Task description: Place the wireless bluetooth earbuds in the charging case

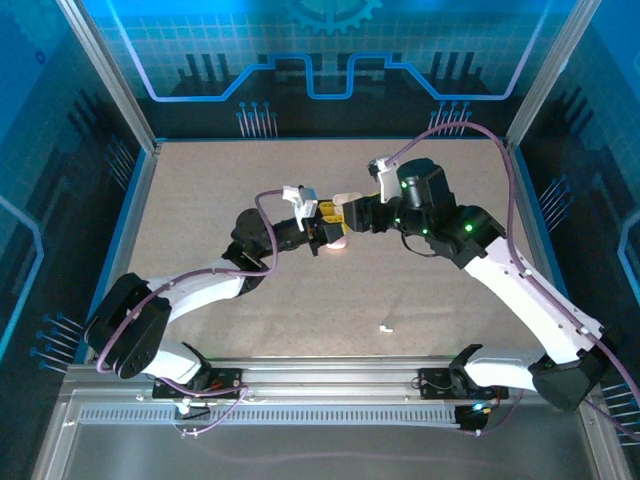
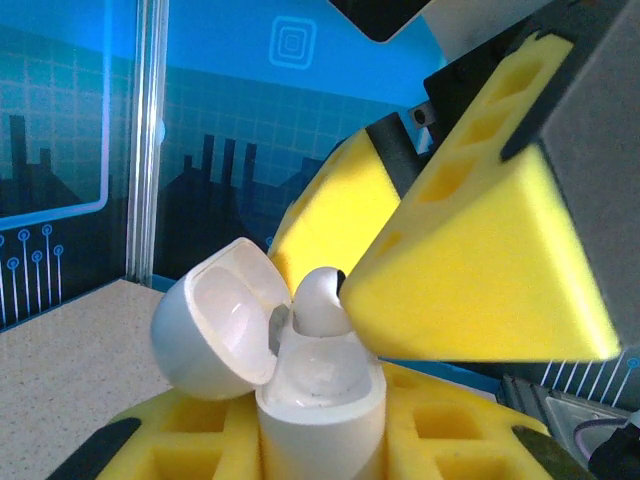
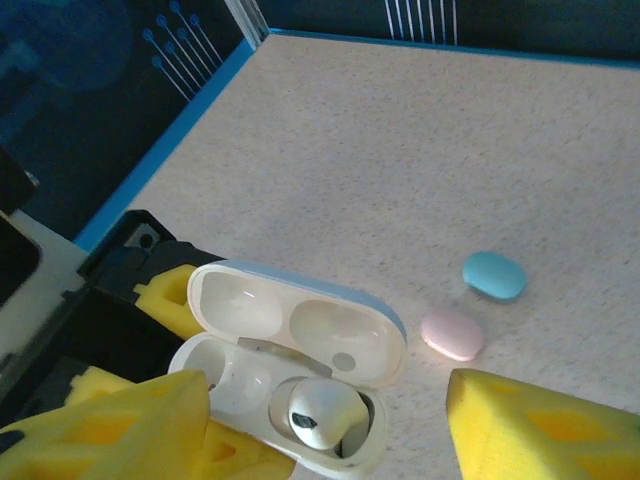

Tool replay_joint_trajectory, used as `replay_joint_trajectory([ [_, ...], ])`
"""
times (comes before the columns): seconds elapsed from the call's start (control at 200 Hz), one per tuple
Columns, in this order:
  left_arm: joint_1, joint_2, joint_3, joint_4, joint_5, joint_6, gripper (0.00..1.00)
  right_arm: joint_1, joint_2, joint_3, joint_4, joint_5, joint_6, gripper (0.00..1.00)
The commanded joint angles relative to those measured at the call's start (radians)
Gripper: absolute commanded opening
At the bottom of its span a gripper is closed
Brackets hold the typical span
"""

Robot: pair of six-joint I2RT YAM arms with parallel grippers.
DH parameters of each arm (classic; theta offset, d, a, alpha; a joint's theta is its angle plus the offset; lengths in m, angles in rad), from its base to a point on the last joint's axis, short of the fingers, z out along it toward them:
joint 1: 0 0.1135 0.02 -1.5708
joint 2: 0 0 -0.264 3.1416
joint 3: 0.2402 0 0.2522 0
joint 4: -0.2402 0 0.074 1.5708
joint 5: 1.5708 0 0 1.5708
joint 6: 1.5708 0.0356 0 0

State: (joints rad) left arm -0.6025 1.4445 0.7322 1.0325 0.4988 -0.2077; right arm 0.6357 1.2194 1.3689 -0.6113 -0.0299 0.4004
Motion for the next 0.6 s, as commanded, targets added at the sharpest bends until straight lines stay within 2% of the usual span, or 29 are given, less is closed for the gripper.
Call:
replay_joint_trajectory([
  [0.0,0.0,-0.032,0.016,0.048,0.02,0.034,0.24,-0.04,-0.04,0.024,0.025,-0.117,0.065,0.7],
  [0.245,-0.001,-0.032,0.017,0.046,0.023,0.039,0.24,-0.078,-0.045,0.03,0.038,-0.163,0.117,0.73],
  [0.475,0.0,-0.035,0.017,0.043,0.023,0.042,0.24,-0.106,-0.034,0.013,-0.011,-0.119,0.13,0.48],
  [0.595,-0.001,-0.032,0.022,0.043,0.025,0.04,0.24,-0.11,-0.003,0.014,-0.041,-0.131,0.128,0.44],
])
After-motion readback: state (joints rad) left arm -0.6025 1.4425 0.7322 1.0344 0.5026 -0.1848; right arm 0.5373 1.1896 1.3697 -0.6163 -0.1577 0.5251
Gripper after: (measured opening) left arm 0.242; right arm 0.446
